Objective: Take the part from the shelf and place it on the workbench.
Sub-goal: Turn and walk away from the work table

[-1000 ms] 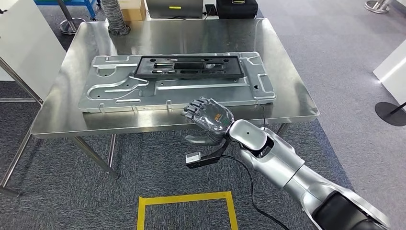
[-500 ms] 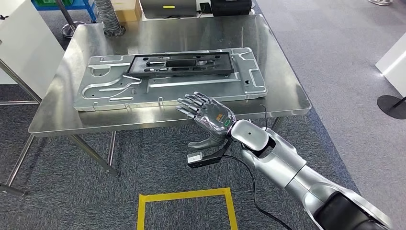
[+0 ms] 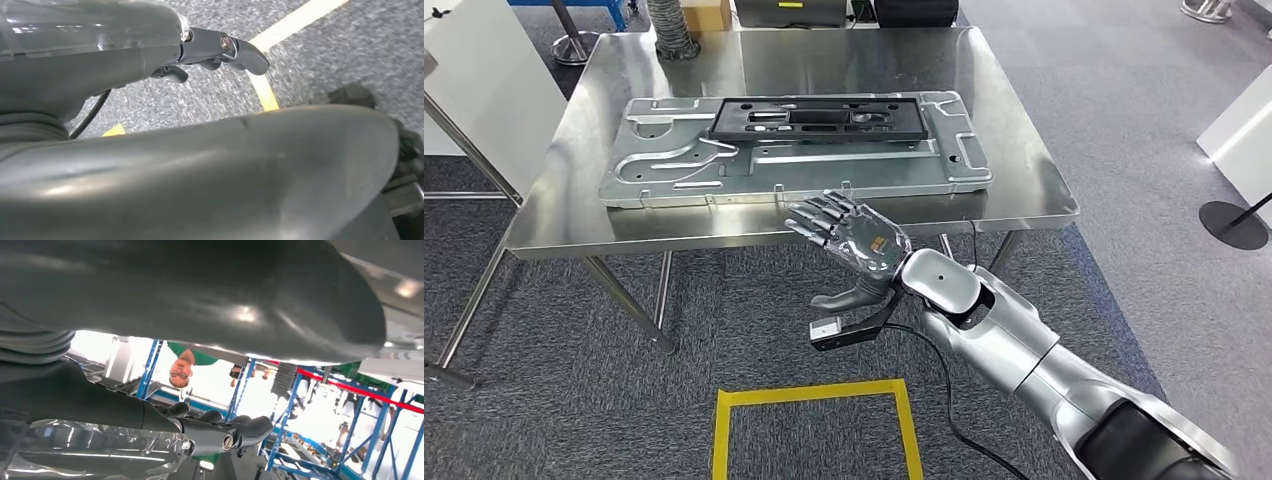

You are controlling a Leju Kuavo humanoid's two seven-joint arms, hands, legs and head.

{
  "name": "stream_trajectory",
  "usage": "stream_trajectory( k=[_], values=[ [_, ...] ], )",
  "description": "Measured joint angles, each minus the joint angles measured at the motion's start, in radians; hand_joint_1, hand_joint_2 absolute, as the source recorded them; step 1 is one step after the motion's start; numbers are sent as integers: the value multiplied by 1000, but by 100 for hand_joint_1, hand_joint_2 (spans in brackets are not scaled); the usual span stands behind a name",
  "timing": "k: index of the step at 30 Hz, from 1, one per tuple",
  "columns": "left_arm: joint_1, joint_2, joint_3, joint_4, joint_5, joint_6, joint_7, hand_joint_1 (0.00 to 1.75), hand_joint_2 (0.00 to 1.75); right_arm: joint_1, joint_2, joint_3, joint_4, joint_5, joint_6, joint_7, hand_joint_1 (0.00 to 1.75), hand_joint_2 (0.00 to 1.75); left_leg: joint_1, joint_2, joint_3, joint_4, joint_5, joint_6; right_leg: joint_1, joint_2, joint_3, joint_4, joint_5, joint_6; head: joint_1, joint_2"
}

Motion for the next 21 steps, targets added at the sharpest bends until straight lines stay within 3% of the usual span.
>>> stream_trajectory(
  k=[1,2,3,5,7,9,10,11,13,14,15,16,17,18,20,21],
  values=[
    [0,0,0,0,0,0,0,0,0,0,0,0,0,0,0,0,0,0,0,-1,-10,0,8,-1,0,0,19,-8,11,-1,0,0],
    [0,0,0,0,0,0,0,0,0,-1,0,0,1,0,0,0,0,0,-1,-1,-20,0,17,-2,0,0,58,-56,36,-5,0,0],
    [0,0,0,0,0,0,0,0,0,-3,0,0,1,-1,0,0,0,0,-1,-2,-27,0,25,-5,2,0,110,-127,59,-12,0,0],
    [-1,-2,0,0,0,-1,0,0,0,-9,0,-3,1,-2,0,0,0,0,-3,-3,-37,-1,41,-13,9,0,195,-261,79,-24,0,0],
    [-3,-4,0,0,-1,-3,0,0,0,-12,0,-6,2,-3,0,0,0,0,0,-2,-39,-8,58,-25,17,1,216,-307,80,-32,0,0],
    [-4,-5,0,0,-1,-5,0,0,0,-12,0,-6,3,-2,-1,1,0,0,1,-3,-41,-14,65,-37,15,-2,207,-318,102,-43,0,0],
    [-4,-5,-1,0,-2,-5,1,0,0,-11,0,-6,4,-1,-1,2,0,0,1,-3,-48,-2,45,-41,13,-5,200,-323,116,-50,0,0],
    [-4,-5,-1,0,-3,-6,1,0,0,-10,0,-6,4,1,-2,3,0,0,1,-4,-60,29,7,-46,9,-7,189,-329,131,-56,0,0],
    [-5,-4,-1,0,-5,-7,2,0,0,-6,1,-5,5,4,-3,6,0,0,3,-4,-93,147,-97,-52,9,-8,161,-330,156,-63,0,0],
    [-5,-3,-1,0,-6,-7,2,0,0,-3,1,-5,6,5,-3,7,0,0,4,-4,-106,213,-131,-55,9,-8,144,-328,168,-63,0,0],
    [-6,-3,-1,0,-6,-8,2,0,0,1,1,-4,6,6,-3,9,0,0,4,-3,-107,261,-140,-58,9,-9,128,-326,179,-61,0,0],
    [-6,-2,-1,0,-6,-8,3,0,0,4,2,-3,6,7,-3,10,0,0,4,-3,-94,277,-127,-60,9,-9,110,-321,189,-59,0,0],
    [-6,-2,-1,0,-7,-8,3,0,0,6,2,-2,6,8,-3,11,0,0,4,-3,-62,257,-101,-61,8,-9,92,-316,199,-57,0,0],
    [-7,-1,-1,0,-7,-8,3,0,0,7,2,-2,6,9,-3,11,0,0,5,-3,-14,204,-78,-61,7,-9,76,-308,207,-53,0,0],
    [-10,0,-1,0,-8,-8,4,0,0,7,3,-4,6,11,-3,12,0,0,3,-4,86,68,-85,-54,9,-9,52,-293,219,-44,0,0],
    [-11,0,-2,0,-8,-8,5,0,0,7,3,-5,6,13,-3,12,0,0,1,-6,115,20,-100,-48,10,-9,47,-287,225,-38,0,0]
  ],
)
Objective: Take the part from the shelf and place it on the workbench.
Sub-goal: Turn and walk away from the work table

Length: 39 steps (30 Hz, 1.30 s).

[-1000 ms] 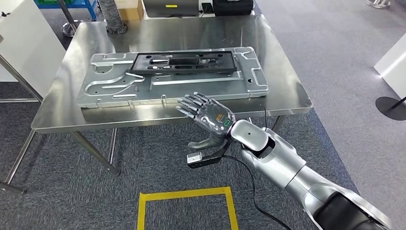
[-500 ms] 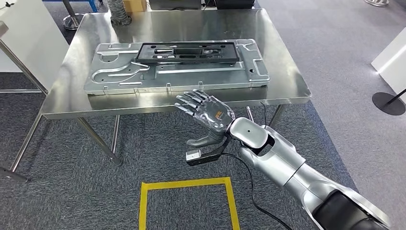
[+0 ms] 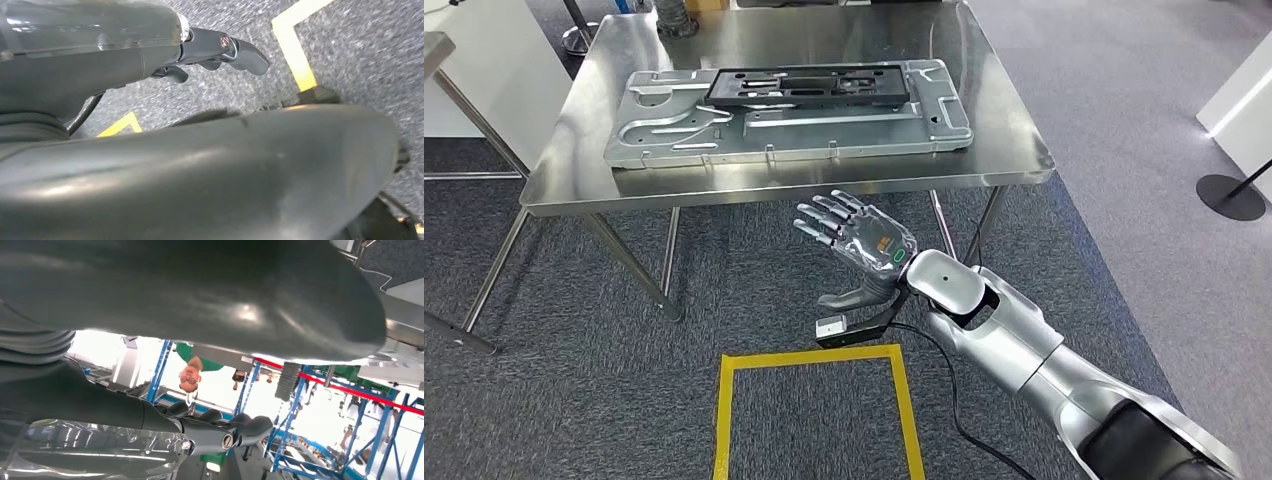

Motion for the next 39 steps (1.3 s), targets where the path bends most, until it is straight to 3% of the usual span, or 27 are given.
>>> stream_trajectory(
  k=[1,3,4,6,8,9,10,11,13,15,16,17,19,20,23,24,25,26,28,30,31,33,34,35,36,38,39],
  values=[
    [-1,0,0,0,0,0,1,0,0,0,0,-1,0,1,0,1,0,0,-2,-1,12,-25,-12,7,1,0,-3,2,7,5,0,0],
    [-1,0,-1,0,-3,-1,4,0,0,1,1,-2,1,5,-1,3,0,0,-4,-1,3,-33,-2,26,-2,1,-6,2,17,18,0,0],
    [-2,-1,-1,0,-5,-2,6,0,0,2,0,-3,3,7,-1,4,0,0,-4,1,-3,-34,8,36,-4,2,-11,10,3,24,0,0],
    [-6,-2,-3,0,-10,-2,9,0,0,3,0,-7,7,10,-2,7,0,0,-1,5,-27,-38,34,50,-8,6,-40,84,-81,36,0,0],
    [-11,-2,-7,0,-14,-2,12,0,0,5,0,-11,11,15,-3,8,0,0,-2,6,-61,-36,61,54,-10,8,-77,220,-180,44,0,0],
    [-13,-3,-8,0,-15,-3,14,0,0,7,0,-12,13,18,-3,8,0,0,-2,6,-80,-35,75,54,-10,8,-85,277,-198,45,0,0],
    [-14,-3,-8,0,-16,-4,16,0,0,10,0,-14,16,21,-4,8,0,0,-2,6,-97,-35,87,53,-10,9,-78,307,-193,45,0,0],
    [-16,-3,-9,0,-16,-4,18,0,0,12,0,-16,18,24,-4,8,0,0,-3,6,-114,-34,100,51,-10,9,-54,301,-169,43,0,0],
    [-19,-4,-12,0,-17,-6,20,0,0,12,0,-22,22,28,-4,9,0,0,-4,5,-139,-33,122,47,-7,9,51,185,-127,30,0,0],
    [-23,-5,-17,0,-18,-7,22,0,0,9,0,-30,23,31,-5,10,0,0,-7,5,-153,-34,141,40,1,10,161,30,-141,15,0,0],
    [-25,-6,-20,0,-19,-7,24,0,0,7,0,-33,23,34,-6,12,0,0,-7,5,-156,-37,152,35,5,10,189,-15,-151,9,0,0],
    [-27,-7,-22,0,-19,-8,26,0,0,5,1,-35,23,36,-6,14,0,0,-6,6,-159,-42,164,29,8,10,196,-38,-154,4,0,0],
    [-29,-7,-26,0,-21,-8,32,0,0,6,2,-36,26,41,-6,18,0,0,-5,7,-167,-43,168,17,4,8,182,-48,-130,-9,0,0],
    [-29,-7,-26,0,-21,-8,36,0,0,8,3,-36,28,45,-6,20,0,0,-4,6,-176,-24,141,12,2,5,172,-51,-116,-17,0,0],
    [-27,-6,-27,0,-18,-8,44,0,0,16,16,-36,33,58,-7,23,0,0,-2,4,-219,145,-9,2,1,2,124,-47,-78,-30,0,0],
    [-26,-6,-27,0,-15,-8,45,0,0,19,21,-35,35,61,-8,24,0,0,-1,4,-227,206,-34,0,2,2,105,-42,-67,-30,0,0],
    [-26,-6,-27,0,-13,-8,46,0,0,21,26,-35,38,64,-8,24,0,0,-1,4,-224,244,-32,-2,2,1,86,-37,-56,-29,0,0],
    [-25,-6,-27,0,-10,-7,47,0,0,23,31,-35,41,66,-8,23,0,0,0,5,-207,253,-10,-3,2,1,65,-30,-45,-27,0,0],
    [-24,-6,-27,0,-5,-4,49,0,0,23,40,-35,47,71,-9,21,0,0,0,5,-122,169,31,-1,1,1,27,-13,-28,-21,0,0],
    [-25,-6,-27,0,1,-1,48,0,0,20,50,-37,52,74,-12,16,0,0,-2,3,-22,31,8,7,3,1,2,3,-13,-12,0,0],
    [-25,-6,-27,0,5,0,46,0,0,18,54,-38,54,74,-13,14,0,0,-4,2,3,-12,-10,12,4,1,-4,7,-6,-6,0,0],
    [-21,-7,-27,0,10,3,42,0,0,13,64,-38,61,75,-14,8,0,0,-5,2,5,-36,-10,27,4,1,-10,5,11,6,0,0],
    [-19,-7,-26,0,12,5,40,0,0,12,67,-38,65,75,-14,7,0,0,-4,4,-2,-40,1,35,2,2,-15,8,6,12,0,0],
    [-18,-7,-25,0,14,6,39,0,0,10,70,-38,69,75,-14,4,0,0,-2,6,-12,-43,15,44,1,5,-23,22,-16,18,0,0],
    [-17,-8,-25,0,17,7,37,0,0,8,72,-38,73,74,-14,2,0,0,0,7,-24,-45,29,50,-1,7,-35,55,-56,24,0,0],
    [-16,-8,-24,0,20,7,34,0,0,4,76,-38,80,73,-14,-2,0,0,0,8,-55,-45,56,55,-5,9,-65,173,-160,35,0,0],
    [-15,-8,-24,0,21,7,33,0,0,4,78,-38,84,73,-15,-2,0,0,0,8,-72,-44,69,55,-7,9,-75,237,-191,39,0,0]
  ],
)
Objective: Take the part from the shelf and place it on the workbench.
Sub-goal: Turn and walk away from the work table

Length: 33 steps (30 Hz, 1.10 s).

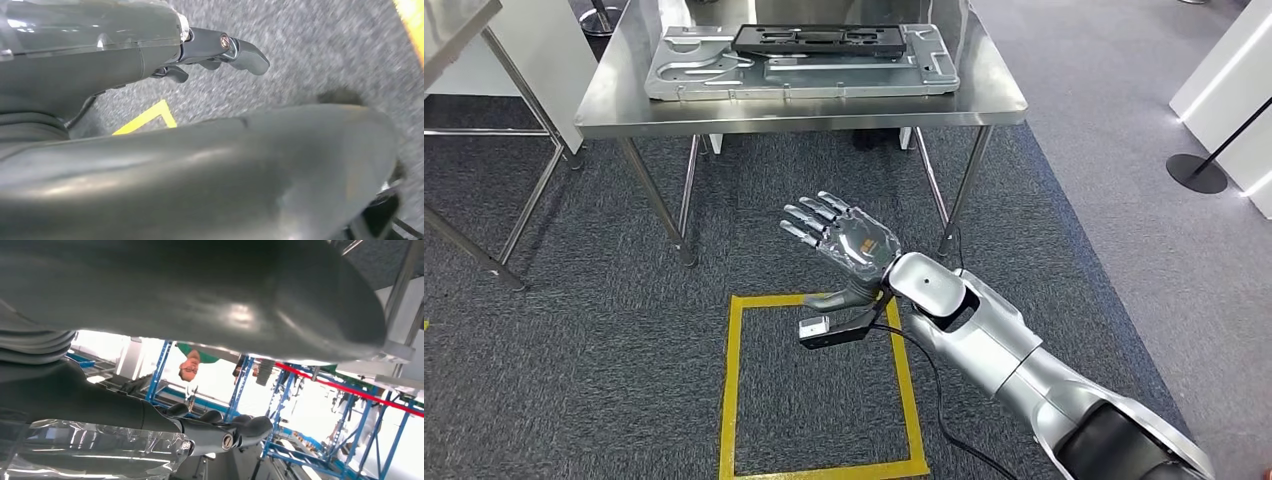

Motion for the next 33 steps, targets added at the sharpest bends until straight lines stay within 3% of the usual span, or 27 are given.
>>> stream_trajectory(
  k=[1,2,3,4,6,7,8,10,11,13,15,16,17,18,20,22,23,26,28,30,31,32,33],
  values=[
    [1,0,0,0,0,0,-1,0,0,0,2,0,4,0,0,-1,0,0,0,0,-17,1,13,-1,-1,0,1,44,-7,3,0,0],
    [2,0,1,0,1,1,-2,0,0,0,3,0,7,0,-1,-2,0,0,0,0,-34,2,25,-2,-2,0,16,55,8,3,0,0],
    [2,0,1,0,1,1,-3,0,0,-1,4,1,10,0,-1,-3,0,0,0,0,-50,4,37,-4,-3,0,49,33,34,1,0,0],
    [2,-1,1,0,1,1,-3,0,0,-3,5,1,12,0,-2,-4,0,0,0,0,-63,5,48,-7,-2,0,101,-25,55,-3,0,0],
    [2,-3,1,0,0,1,-5,0,0,-14,6,-1,15,-1,-2,-8,0,0,-3,-1,-82,7,69,-14,4,0,220,-178,51,-18,0,0],
    [2,-4,1,0,0,1,-5,0,0,-20,6,-2,16,-2,-3,-9,0,0,-4,-1,-86,5,80,-19,8,0,259,-235,39,-26,0,0],
    [2,-5,1,0,0,1,-6,0,0,-25,6,-3,17,-3,-3,-10,0,0,-4,0,-88,0,91,-25,12,0,277,-268,32,-33,0,0],
    [3,-6,1,0,-3,1,-6,0,0,-29,5,-4,20,-7,-4,-10,0,0,-1,2,-92,-9,107,-37,12,-2,267,-283,50,-48,0,0],
    [3,-6,1,0,-5,1,-6,0,0,-28,5,-4,22,-9,-4,-10,0,0,0,1,-99,-1,91,-42,10,-4,259,-287,63,-56,0,0],
    [4,-6,1,0,-10,1,-5,0,0,-27,4,-6,25,-12,-5,-8,0,0,2,0,-127,78,4,-51,7,-7,234,-292,91,-70,-1,0],
    [4,-6,1,0,-13,1,-3,0,0,-22,2,-7,26,-13,-6,-6,0,0,3,0,-160,215,-87,-57,7,-7,202,-288,114,-74,-1,0],
    [4,-6,1,0,-15,1,-1,0,0,-18,0,-7,26,-13,-7,-5,0,0,3,0,-166,270,-101,-60,8,-7,185,-284,125,-73,-1,0],
    [4,-6,1,0,-16,1,0,0,0,-14,-1,-8,27,-13,-8,-3,0,0,3,0,-157,293,-91,-62,7,-7,167,-279,135,-71,-1,0],
    [3,-5,1,0,-18,1,2,0,0,-10,-2,-9,27,-13,-9,-1,0,0,3,0,-129,280,-67,-63,7,-7,149,-272,143,-68,-1,0],
    [1,-5,1,0,-19,1,6,0,0,-4,-4,-12,26,-11,-13,5,0,0,3,0,-26,165,-38,-60,7,-7,116,-255,155,-61,-1,0],
    [-3,-5,0,0,-19,2,8,0,0,-3,-5,-18,24,-8,-17,11,0,0,0,-2,59,42,-59,-51,9,-7,96,-239,164,-52,-1,0],
    [-4,-5,0,0,-19,2,8,0,0,-2,-6,-20,23,-6,-18,12,0,0,-1,-2,76,12,-72,-46,11,-7,91,-235,169,-46,-1,0],
    [-5,-5,0,0,-21,3,10,0,0,3,-8,-25,21,-1,-18,16,0,0,0,-1,69,0,-62,-25,8,-5,82,-226,172,-27,-1,0],
    [-7,-6,-1,0,-21,3,10,0,0,5,-13,-33,21,0,-18,18,0,0,2,2,58,-4,-47,-11,3,-2,51,-156,118,-15,0,0],
    [-9,-5,-2,0,-22,2,10,0,0,10,-19,-38,21,0,-17,19,0,0,1,2,42,-3,-34,-7,1,-1,0,-23,41,-7,0,0],
    [-9,-5,-2,0,-21,2,10,0,44,15,-22,-41,22,0,-16,19,0,0,1,3,35,-2,-29,-7,-1,0,-16,29,20,-4,0,0],
    [-8,-5,-2,0,-21,2,10,0,87,20,-26,-44,24,-3,-16,20,0,0,1,2,28,-1,-25,-7,-2,0,-15,46,16,-4,0,0],
    [-7,-5,-2,0,-19,2,10,0,131,24,-31,-48,27,-6,-16,20,0,0,1,2,23,-1,-21,-9,-3,0,6,24,30,-5,0,0]
  ],
)
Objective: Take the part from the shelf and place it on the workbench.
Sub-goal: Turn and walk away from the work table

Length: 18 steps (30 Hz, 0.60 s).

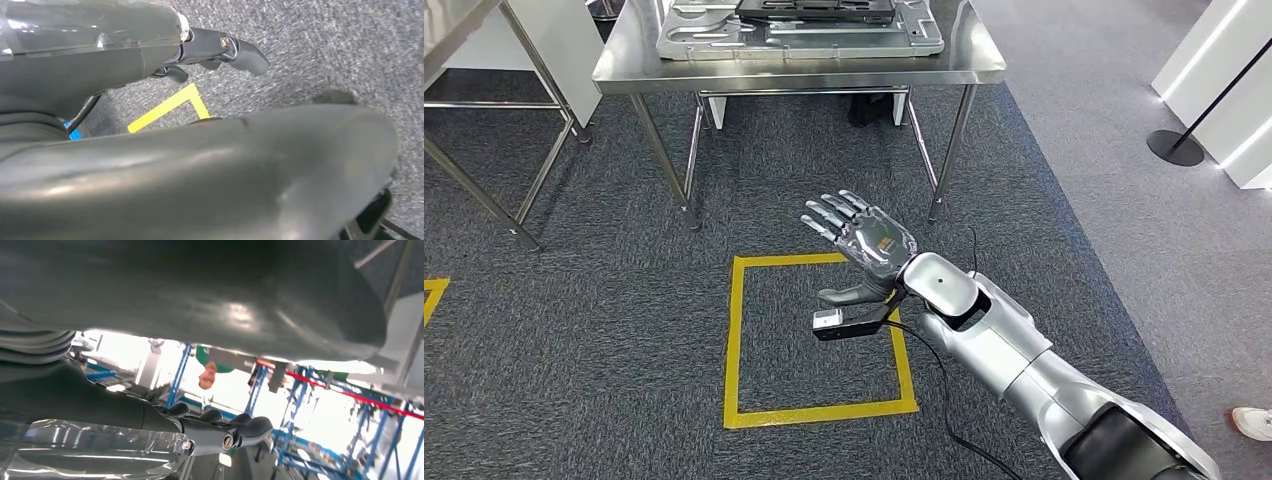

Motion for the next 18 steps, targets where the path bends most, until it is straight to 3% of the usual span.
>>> stream_trajectory(
  k=[1,3,4,6,8,10,11,13,14,15,18],
  values=[
    [1,0,0,0,2,0,0,0,175,3,-4,-5,4,-5,-1,0,0,0,0,0,-3,1,3,-2,0,0,40,-60,26,-4,0,0],
    [1,0,0,0,7,1,0,0,175,3,-9,-20,21,-17,-6,0,0,0,-2,0,-7,2,8,-8,4,-1,127,-204,68,-16,0,0],
    [1,-1,0,0,9,1,0,0,175,4,-12,-29,34,-23,-11,0,0,0,-3,0,-9,2,10,-12,7,-1,152,-249,78,-22,0,0],
    [3,-1,0,0,13,1,-1,0,175,12,-18,-50,71,-38,-33,0,0,0,-4,1,-12,1,15,-21,14,-2,160,-272,81,-32,0,0],
    [8,0,0,0,17,0,-2,0,87,30,-24,-75,109,-48,-64,0,0,0,-4,1,-16,3,12,-31,9,-3,161,-282,89,-44,0,0],
    [13,3,0,0,19,0,-3,0,0,48,-28,-103,143,-58,-89,0,0,0,-3,0,-43,63,-30,-38,4,-6,161,-292,99,-56,0,0],
    [16,4,0,0,21,0,-3,0,0,57,-29,-116,160,-64,-96,1,0,0,-1,-1,-68,122,-64,-41,5,-7,159,-293,101,-60,0,0],
    [22,7,1,0,26,0,-3,0,87,77,-30,-145,202,-77,-106,2,0,0,0,-1,-124,250,-117,-45,6,-7,154,-291,103,-62,0,0],
    [25,9,2,0,28,0,-4,0,131,87,-31,-159,225,-83,-109,3,0,0,0,-1,-137,279,-120,-47,7,-7,152,-289,103,-62,0,0],
    [26,11,3,0,31,0,-5,0,175,95,-31,-174,249,-91,-111,4,0,0,0,-1,-131,270,-105,-47,7,-7,151,-286,102,-61,0,0],
    [26,16,5,0,41,1,-14,0,175,115,-26,-235,343,-129,-118,5,0,0,-1,-2,-37,83,-19,-38,9,-6,148,-273,97,-52,0,0]
  ],
)
